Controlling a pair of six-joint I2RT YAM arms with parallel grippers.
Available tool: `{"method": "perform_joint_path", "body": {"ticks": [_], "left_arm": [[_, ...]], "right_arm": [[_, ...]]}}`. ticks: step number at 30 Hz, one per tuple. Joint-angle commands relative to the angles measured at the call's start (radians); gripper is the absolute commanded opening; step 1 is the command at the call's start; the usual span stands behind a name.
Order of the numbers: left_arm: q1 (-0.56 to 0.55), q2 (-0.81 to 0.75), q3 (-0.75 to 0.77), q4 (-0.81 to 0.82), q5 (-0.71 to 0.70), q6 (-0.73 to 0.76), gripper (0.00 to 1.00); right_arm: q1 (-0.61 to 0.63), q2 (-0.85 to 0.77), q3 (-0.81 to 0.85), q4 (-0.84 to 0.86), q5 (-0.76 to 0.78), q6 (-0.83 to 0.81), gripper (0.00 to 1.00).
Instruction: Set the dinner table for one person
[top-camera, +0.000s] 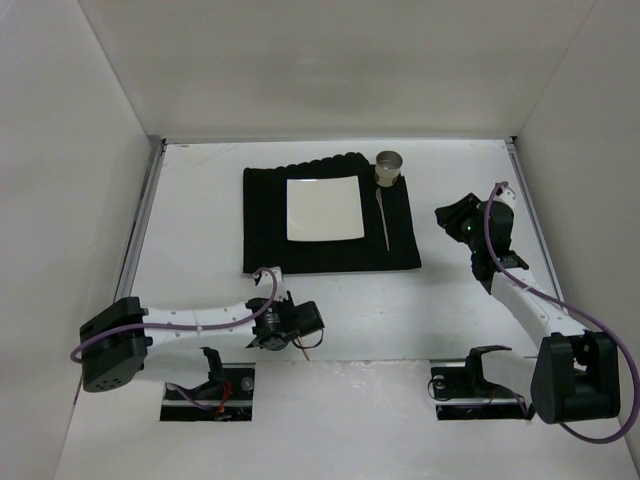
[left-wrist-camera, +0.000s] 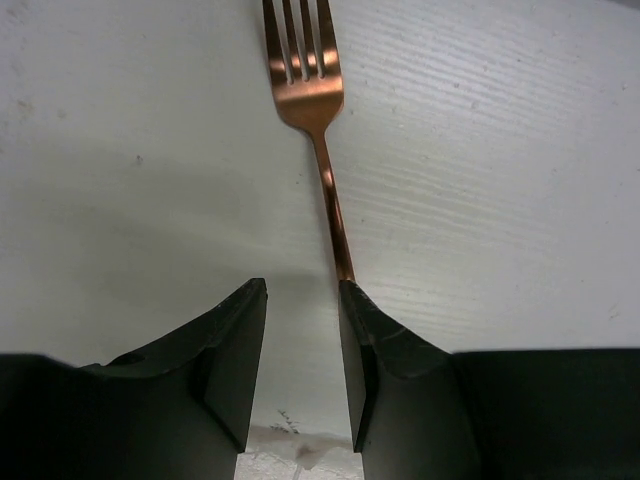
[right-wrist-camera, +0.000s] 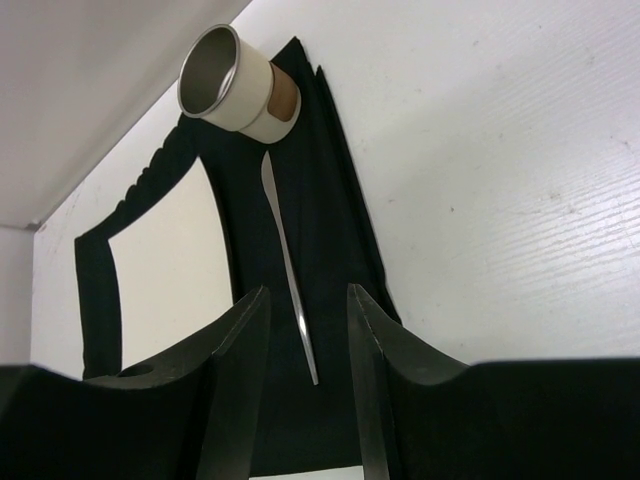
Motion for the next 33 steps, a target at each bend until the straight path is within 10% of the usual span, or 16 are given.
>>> {"method": "perform_joint_path", "body": {"ticks": [1,14,26,33], "left_arm": [[-0.030,0.021,0.004,0.010,0.000,-0.091,0.33],[-0.033,0.122,-0.002,0.082,0.042,-0.113,0.29],[-0.027,0.115,-0.039,0.073,0.066,-0.100,0.06],[-0.009,-0.039,0.079,-0.080,-0.046,0.119,0.02]], "right_arm": [[0.013,-0.005,0.009,0.061,0.002,-0.005,0.43],[0.025,-0.001,0.015,0.061,-0.003,-0.007,0.43],[0.024,-0.009,0.012,0.061,-0.003,-0.004,0.43],[0.022,-0.012,0.012,0.061,-0.003,-0.004,0.43]]}}
